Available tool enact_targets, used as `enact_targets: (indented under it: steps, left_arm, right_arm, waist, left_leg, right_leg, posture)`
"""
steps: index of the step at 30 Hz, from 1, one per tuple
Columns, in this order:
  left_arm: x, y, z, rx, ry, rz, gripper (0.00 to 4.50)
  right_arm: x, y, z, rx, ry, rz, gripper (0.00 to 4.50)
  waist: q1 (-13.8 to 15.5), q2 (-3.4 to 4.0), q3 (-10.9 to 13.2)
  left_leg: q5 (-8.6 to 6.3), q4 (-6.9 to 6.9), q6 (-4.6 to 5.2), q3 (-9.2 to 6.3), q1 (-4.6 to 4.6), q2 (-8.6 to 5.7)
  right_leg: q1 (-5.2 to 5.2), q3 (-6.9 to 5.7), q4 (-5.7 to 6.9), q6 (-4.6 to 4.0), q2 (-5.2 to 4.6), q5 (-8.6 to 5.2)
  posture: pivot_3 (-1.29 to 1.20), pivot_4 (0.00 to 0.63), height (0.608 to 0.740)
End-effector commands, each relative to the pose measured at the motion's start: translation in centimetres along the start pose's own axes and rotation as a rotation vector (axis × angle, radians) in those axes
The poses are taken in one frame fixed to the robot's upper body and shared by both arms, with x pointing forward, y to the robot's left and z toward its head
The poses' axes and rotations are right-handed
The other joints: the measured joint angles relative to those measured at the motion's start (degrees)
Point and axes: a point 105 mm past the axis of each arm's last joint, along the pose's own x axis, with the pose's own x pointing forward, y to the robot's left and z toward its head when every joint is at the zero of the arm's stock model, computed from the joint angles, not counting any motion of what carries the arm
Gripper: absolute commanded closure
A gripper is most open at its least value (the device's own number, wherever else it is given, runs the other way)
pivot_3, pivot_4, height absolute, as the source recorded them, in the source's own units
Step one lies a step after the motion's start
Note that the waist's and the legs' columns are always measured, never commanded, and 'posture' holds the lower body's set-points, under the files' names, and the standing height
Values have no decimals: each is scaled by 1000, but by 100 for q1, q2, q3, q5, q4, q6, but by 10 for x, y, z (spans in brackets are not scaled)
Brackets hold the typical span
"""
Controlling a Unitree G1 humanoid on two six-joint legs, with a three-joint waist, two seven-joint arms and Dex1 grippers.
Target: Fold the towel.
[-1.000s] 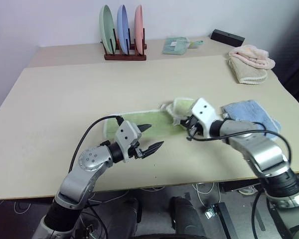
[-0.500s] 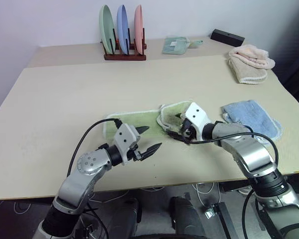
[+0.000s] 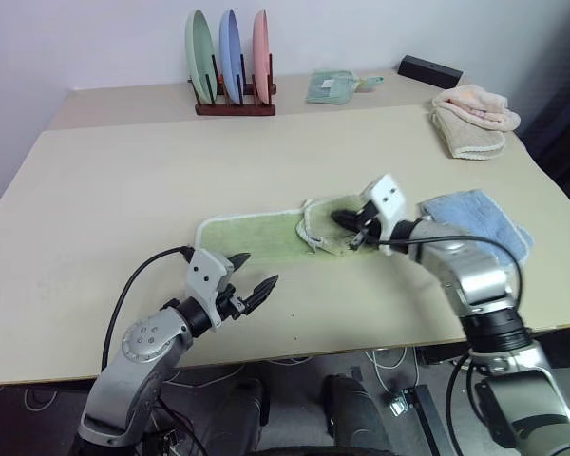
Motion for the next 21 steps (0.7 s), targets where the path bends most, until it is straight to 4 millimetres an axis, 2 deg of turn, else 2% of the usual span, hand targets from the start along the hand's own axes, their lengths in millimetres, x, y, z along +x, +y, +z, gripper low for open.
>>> enact_targets:
  steps: [1,3,6,9,10,12,15,16,21]
  left_arm:
    - [-8,3,0,16,9,62,933]
    - [-13,3,-5,12,28,102,933]
    - [-21,2,-2,-57,1,170,933]
    - [-31,6,-4,-153,2,257,933]
    - [-34,8,-6,-190,8,288,678]
    - [-39,13,-10,-309,8,360,59]
    - [-40,20,-15,-504,-10,443,0]
    - [-38,24,-16,-558,-21,473,0]
    - [-24,46,-19,-848,-74,578,0]
  right_arm:
    - [10,9,-11,-71,22,25,4446]
    - [12,13,-17,-83,31,38,4446]
    - [7,10,-7,-97,-12,32,4446]
    - [-3,-1,26,-107,-122,22,3576]
    - [-7,-3,37,-122,-155,31,3150]
    - [-14,-3,58,-174,-204,61,2156]
    - [-21,2,79,-242,-246,111,551]
    - [-22,5,82,-259,-251,126,155]
    - [-25,20,92,-307,-289,178,63]
  waist:
    - [3,2,0]
    - [3,-3,-3]
    - [3,-3,-3]
    - [5,-3,-2]
    - [5,-2,-1]
    - [5,-1,1]
    - [7,-4,2]
    - [9,-4,1]
    - [111,-16,3]
  left_leg:
    - [0,0,0,-1,-1,0]
    - [0,0,0,0,0,-1]
    - [-1,0,0,0,1,0]
    - [-1,0,0,-2,1,0]
    - [-1,0,0,-2,0,0]
    - [-1,1,0,-2,-1,0]
    - [-1,1,0,-3,-1,0]
    - [-1,2,0,-4,-1,0]
    - [-1,14,-1,-12,-3,0]
  right_leg:
    - [-1,0,0,0,0,0]
    - [1,1,-1,0,0,0]
    - [2,1,-1,-1,0,0]
    - [3,1,-1,-1,0,-1]
    - [3,1,-1,-1,0,-1]
    - [2,1,-2,0,0,-1]
    - [2,-1,-2,1,0,-2]
    - [3,-2,-2,1,0,-2]
    - [8,-11,-1,2,0,-1]
  posture:
    - [0,150,740]
    - [0,150,740]
    - [0,150,740]
    - [0,150,740]
    - [0,150,740]
    - [0,150,740]
    - [0,150,740]
    - [0,150,740]
    - [0,150,740]
